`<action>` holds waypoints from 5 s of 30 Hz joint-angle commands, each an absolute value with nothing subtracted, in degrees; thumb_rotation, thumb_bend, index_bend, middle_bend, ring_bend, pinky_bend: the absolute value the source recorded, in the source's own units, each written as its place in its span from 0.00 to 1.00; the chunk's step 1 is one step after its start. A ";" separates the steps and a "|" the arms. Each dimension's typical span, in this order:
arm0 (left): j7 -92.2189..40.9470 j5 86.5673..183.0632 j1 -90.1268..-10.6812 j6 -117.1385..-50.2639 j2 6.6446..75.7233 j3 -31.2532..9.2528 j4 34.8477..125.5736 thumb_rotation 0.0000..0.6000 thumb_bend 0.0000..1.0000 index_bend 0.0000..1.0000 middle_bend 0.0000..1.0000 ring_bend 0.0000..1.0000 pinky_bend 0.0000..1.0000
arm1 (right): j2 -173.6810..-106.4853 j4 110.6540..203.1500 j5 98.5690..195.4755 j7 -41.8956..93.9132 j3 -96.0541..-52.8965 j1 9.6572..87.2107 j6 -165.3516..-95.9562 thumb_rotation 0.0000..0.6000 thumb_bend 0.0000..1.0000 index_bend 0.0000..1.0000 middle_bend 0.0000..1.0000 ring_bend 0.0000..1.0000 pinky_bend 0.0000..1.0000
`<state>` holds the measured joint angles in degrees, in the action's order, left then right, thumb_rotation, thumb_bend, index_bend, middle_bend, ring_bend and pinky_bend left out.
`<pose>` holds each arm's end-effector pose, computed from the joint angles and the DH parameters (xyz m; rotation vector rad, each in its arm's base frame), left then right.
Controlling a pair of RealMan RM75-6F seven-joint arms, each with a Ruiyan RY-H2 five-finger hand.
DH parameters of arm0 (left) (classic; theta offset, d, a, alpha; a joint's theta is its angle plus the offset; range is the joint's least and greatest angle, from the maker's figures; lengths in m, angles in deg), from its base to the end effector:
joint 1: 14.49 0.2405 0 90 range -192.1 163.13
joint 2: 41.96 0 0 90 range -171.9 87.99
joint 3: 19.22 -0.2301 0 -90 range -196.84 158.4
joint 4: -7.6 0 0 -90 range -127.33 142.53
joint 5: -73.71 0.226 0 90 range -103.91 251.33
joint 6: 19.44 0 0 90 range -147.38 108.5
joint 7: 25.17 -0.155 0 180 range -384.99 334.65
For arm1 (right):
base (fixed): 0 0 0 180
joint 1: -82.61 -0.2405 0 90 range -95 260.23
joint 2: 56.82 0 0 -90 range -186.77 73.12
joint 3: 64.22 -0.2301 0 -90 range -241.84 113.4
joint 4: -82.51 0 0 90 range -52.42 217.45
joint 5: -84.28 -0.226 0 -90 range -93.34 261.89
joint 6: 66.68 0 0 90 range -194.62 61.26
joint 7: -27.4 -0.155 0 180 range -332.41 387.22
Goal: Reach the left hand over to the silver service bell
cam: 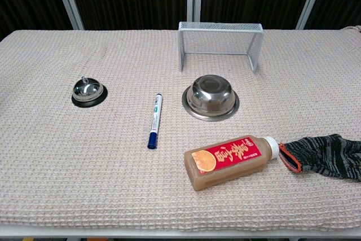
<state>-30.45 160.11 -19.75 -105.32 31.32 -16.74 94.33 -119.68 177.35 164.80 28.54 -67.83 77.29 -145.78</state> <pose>-0.2922 0.1920 0.0938 -1.4005 -0.8708 -0.8953 -0.3035 -0.1950 0.1276 1.3597 -1.0108 0.8172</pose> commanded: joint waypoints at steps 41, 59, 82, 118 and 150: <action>-28.51 157.90 -43.48 -81.22 53.43 -11.13 77.31 0.47 0.00 0.00 0.00 0.00 0.00 | -119.10 176.51 163.84 28.86 -68.22 77.12 -145.22 1.00 0.27 0.00 0.00 0.00 0.00; -22.39 154.78 -46.27 -77.17 62.96 -12.68 62.86 0.48 0.00 0.00 0.00 0.00 0.00 | -118.86 178.29 164.83 30.72 -68.38 76.09 -144.88 1.00 0.27 0.00 0.00 0.00 0.00; -18.23 154.71 -45.56 -78.22 66.39 -14.40 56.33 0.47 0.00 0.00 0.00 0.00 0.00 | -118.58 179.69 163.90 32.75 -68.50 75.51 -144.38 1.00 0.27 0.00 0.00 0.00 0.00; -17.36 156.49 -46.04 -83.45 68.00 -13.75 53.84 0.47 0.00 0.00 0.00 0.00 0.00 | -117.75 180.84 164.02 32.99 -68.82 74.99 -144.75 1.00 0.27 0.00 0.00 0.00 0.00; -32.50 153.03 -36.72 -98.26 51.45 -11.44 79.77 0.45 0.00 0.00 0.00 0.00 0.00 | -118.06 182.72 166.62 33.79 -68.84 72.90 -143.47 1.00 0.27 0.00 0.00 0.00 0.00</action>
